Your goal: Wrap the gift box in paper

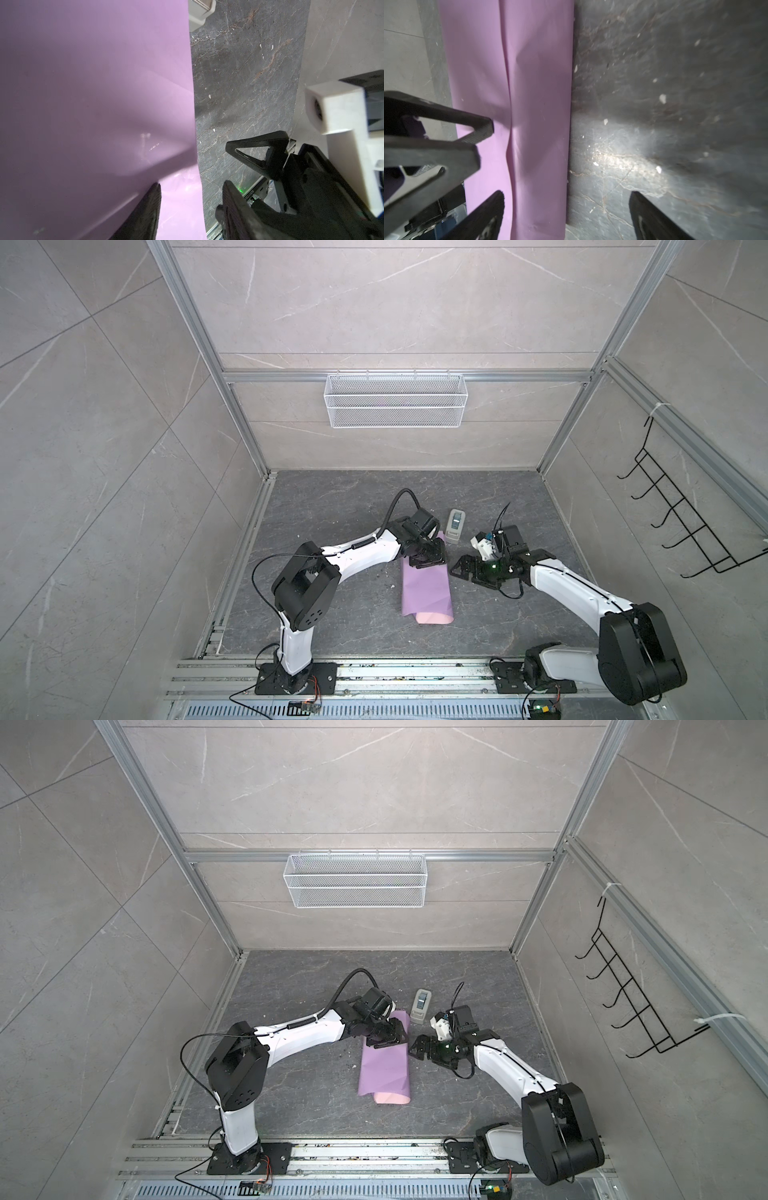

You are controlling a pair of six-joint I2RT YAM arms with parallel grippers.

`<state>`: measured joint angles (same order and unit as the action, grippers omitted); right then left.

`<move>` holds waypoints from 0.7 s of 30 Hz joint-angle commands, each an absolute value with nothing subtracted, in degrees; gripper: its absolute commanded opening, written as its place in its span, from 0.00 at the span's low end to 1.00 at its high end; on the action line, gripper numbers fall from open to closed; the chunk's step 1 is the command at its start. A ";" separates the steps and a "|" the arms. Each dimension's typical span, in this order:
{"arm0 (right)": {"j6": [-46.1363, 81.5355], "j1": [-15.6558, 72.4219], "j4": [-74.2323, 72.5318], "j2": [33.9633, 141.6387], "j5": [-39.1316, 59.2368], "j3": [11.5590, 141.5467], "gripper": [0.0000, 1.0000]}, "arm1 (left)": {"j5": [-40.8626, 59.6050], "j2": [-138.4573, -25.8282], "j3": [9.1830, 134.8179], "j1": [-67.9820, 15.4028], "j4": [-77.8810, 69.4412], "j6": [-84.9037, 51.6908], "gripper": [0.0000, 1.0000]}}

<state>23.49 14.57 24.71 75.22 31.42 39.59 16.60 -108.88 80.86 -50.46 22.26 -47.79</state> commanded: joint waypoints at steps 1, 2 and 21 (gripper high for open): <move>25.23 15.42 20.04 74.97 35.97 38.04 0.96 | 14.59 -112.06 78.08 -51.33 25.66 -47.81 0.52; 25.51 15.78 19.25 75.12 36.53 37.82 0.96 | 14.59 -112.06 78.13 -51.33 25.73 -47.81 0.52; 24.97 17.87 16.91 81.80 29.06 36.47 0.91 | 13.97 -111.71 79.93 -51.32 27.16 -46.89 0.55</move>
